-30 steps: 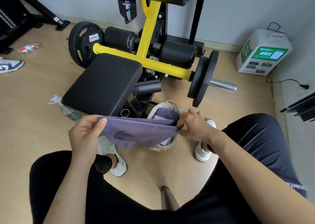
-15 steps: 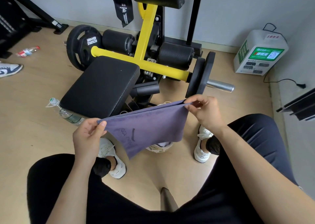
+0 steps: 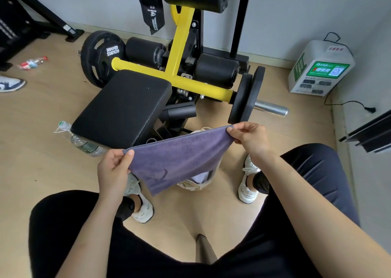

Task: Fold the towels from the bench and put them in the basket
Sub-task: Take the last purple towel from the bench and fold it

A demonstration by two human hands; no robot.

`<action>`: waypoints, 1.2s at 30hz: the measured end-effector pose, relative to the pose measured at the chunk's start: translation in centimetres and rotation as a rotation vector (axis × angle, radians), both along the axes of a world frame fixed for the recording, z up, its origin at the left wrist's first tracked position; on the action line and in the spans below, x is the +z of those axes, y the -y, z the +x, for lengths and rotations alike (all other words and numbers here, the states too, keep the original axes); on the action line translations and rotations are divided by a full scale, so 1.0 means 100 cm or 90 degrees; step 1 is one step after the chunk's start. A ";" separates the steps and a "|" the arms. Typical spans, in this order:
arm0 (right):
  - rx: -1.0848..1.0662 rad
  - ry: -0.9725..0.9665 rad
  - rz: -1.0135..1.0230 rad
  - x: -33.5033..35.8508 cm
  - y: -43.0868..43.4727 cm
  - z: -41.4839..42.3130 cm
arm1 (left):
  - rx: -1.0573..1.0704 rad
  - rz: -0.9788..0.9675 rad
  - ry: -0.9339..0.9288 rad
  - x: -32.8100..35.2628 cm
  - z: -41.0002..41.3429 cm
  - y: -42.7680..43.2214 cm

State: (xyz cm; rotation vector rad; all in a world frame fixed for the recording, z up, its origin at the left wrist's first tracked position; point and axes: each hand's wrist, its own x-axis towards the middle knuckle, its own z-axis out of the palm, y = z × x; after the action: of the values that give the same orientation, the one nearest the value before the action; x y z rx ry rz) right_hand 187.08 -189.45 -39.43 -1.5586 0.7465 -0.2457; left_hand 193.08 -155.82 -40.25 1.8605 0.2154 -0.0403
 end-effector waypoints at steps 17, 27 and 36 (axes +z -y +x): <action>0.124 0.041 -0.023 -0.001 -0.077 -0.010 | -0.121 -0.086 -0.001 -0.002 -0.037 0.058; 0.271 0.066 -0.051 -0.005 -0.105 -0.021 | -0.195 -0.084 0.006 -0.004 -0.048 0.068; 0.351 0.126 -0.196 -0.002 -0.101 -0.024 | -0.214 -0.057 0.062 0.002 -0.044 0.059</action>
State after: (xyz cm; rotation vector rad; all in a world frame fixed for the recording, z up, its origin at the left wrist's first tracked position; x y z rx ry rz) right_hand 184.66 -179.34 -39.60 -1.9344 0.1074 -0.1038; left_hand 188.64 -161.74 -40.05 1.7861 -0.1652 -0.1866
